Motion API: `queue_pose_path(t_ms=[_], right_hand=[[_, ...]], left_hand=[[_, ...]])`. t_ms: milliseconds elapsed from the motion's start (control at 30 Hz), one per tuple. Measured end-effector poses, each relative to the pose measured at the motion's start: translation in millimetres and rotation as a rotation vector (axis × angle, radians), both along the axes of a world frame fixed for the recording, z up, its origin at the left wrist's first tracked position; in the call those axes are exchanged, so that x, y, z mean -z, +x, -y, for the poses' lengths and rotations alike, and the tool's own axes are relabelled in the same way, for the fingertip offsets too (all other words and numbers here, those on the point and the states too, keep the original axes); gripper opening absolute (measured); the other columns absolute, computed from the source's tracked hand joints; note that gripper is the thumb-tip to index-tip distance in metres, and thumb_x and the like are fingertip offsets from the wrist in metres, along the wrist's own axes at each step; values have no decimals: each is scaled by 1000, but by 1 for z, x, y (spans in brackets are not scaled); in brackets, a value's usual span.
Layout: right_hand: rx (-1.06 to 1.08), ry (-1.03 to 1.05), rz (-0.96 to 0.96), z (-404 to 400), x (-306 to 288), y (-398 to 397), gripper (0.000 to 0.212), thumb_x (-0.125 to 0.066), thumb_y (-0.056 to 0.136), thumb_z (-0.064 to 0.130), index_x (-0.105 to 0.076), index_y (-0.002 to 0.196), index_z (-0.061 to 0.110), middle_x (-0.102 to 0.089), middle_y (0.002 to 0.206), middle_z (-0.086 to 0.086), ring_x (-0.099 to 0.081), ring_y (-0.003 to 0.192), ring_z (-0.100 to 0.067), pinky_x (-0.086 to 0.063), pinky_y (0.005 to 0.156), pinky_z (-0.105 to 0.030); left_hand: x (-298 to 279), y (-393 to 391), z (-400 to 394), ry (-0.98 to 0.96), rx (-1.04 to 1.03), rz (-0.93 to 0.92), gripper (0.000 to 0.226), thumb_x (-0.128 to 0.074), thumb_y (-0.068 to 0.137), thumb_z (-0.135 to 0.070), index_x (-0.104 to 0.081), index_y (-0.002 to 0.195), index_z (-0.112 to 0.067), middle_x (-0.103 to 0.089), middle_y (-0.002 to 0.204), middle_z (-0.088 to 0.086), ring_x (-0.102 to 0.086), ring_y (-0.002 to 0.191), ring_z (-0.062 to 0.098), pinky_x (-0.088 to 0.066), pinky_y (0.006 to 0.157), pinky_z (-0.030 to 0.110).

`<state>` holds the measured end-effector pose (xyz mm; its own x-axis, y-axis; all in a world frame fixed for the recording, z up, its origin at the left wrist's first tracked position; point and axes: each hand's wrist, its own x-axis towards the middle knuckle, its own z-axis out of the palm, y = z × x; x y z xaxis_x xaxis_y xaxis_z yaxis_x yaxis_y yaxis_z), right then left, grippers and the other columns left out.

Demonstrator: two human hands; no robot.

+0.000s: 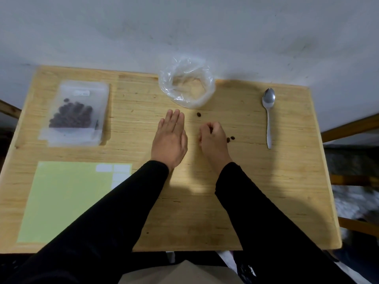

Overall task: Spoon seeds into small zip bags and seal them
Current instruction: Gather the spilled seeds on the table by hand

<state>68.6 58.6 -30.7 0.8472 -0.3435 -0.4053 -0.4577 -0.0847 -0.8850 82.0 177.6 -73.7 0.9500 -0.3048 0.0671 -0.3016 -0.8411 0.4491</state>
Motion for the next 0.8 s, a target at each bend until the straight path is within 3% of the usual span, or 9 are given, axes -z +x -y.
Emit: queue_pose_path(t_ms=[100, 167, 333, 433, 500, 633, 800], right_hand=[[110, 146, -46, 6, -6, 9, 13, -38, 94, 8, -50, 87, 9, -52, 65, 0, -46, 47, -4, -40, 44, -15], [151, 192, -61, 10, -7, 16, 22, -35, 94, 5, -52, 81, 12, -52, 66, 1, -45, 47, -4, -38, 42, -15], [38, -189, -19, 14, 3, 30, 22, -49, 94, 23, -69, 97, 16, -66, 81, 4, -55, 71, -5, -44, 67, -18], [-2, -291, 10, 10, 6, 34, 25, -61, 88, 21, -69, 109, 11, -71, 102, -1, -62, 93, -8, -45, 87, -17], [-26, -340, 24, 7, 10, 38, 27, -64, 85, 20, -69, 109, 9, -71, 106, -5, -64, 100, -15, -46, 96, -27], [-56, -443, 56, 4, 13, 41, 20, -64, 83, 17, -73, 100, 9, -73, 99, -8, -66, 95, -21, -47, 92, -35], [-44, -453, 26, 2, 14, 40, 13, -63, 82, 10, -71, 92, 7, -71, 93, -9, -64, 89, -22, -46, 86, -30]], left_hand=[[4, 2, 6, 31, -7, -9, 56, -22, 93, -23, -34, 142, 1, -32, 150, 17, -22, 143, 30, -13, 116, 39], [5, 3, 6, 47, -17, -10, 56, -23, 93, -23, -34, 143, 0, -32, 150, 16, -22, 143, 29, -14, 117, 39], [3, 4, 6, 61, -17, -18, 56, -23, 93, -23, -33, 143, 0, -31, 151, 16, -21, 143, 28, -13, 118, 38], [3, 4, 6, 63, -20, -19, 55, -25, 93, -22, -36, 142, 0, -34, 149, 17, -24, 142, 29, -17, 117, 40], [3, 4, 6, 69, -22, -20, 54, -26, 93, -21, -37, 141, 1, -35, 149, 17, -25, 142, 29, -18, 117, 40], [2, 4, 6, 71, -21, -29, 55, -25, 92, -22, -35, 142, 0, -34, 150, 16, -24, 142, 28, -16, 117, 39], [2, 4, 6, 63, -23, -26, 56, -24, 92, -23, -34, 143, -1, -33, 150, 15, -23, 143, 27, -13, 117, 38]])
